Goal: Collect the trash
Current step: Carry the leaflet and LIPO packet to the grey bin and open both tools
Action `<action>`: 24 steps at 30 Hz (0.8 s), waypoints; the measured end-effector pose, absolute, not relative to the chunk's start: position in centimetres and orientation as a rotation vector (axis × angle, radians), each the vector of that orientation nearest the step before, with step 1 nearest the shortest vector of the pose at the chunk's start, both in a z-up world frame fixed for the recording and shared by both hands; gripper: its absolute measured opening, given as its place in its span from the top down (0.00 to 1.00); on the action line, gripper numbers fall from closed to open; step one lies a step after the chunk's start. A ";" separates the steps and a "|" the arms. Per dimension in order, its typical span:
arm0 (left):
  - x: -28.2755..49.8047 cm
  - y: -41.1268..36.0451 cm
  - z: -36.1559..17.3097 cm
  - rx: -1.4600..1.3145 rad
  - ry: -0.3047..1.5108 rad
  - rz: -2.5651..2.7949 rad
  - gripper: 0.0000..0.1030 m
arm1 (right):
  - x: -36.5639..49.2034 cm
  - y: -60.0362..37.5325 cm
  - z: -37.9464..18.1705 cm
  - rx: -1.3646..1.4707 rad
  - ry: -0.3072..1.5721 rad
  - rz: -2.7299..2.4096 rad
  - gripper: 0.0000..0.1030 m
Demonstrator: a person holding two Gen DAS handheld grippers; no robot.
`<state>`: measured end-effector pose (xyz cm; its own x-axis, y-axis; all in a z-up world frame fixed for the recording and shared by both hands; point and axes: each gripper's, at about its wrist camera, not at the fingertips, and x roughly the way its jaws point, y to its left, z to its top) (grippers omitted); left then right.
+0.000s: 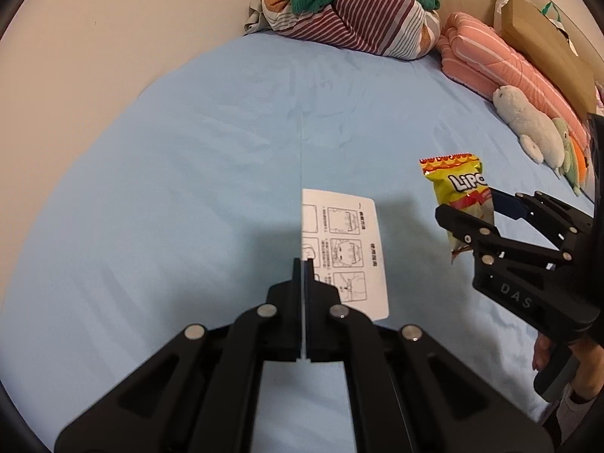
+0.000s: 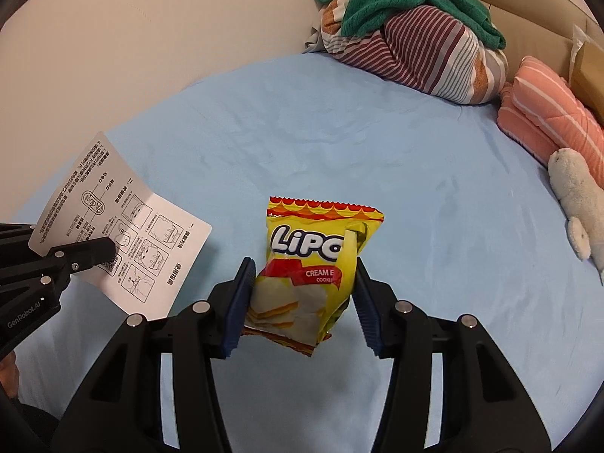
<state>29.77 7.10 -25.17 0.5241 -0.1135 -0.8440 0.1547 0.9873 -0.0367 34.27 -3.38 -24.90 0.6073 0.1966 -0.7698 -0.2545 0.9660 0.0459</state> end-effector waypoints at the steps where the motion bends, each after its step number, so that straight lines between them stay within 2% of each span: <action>1: 29.1 7.1 -24.3 0.046 0.998 -0.160 0.99 | 33.5 -3.5 -24.1 -0.071 0.874 0.263 0.53; 16: 17.0 2.3 -16.1 0.099 0.909 -0.225 0.99 | 20.4 -8.0 -15.3 -0.070 0.777 0.245 0.53; 24: 11.6 -2.0 -14.2 0.136 0.900 -0.283 0.99 | 13.0 -11.8 -12.0 -0.081 0.734 0.227 0.53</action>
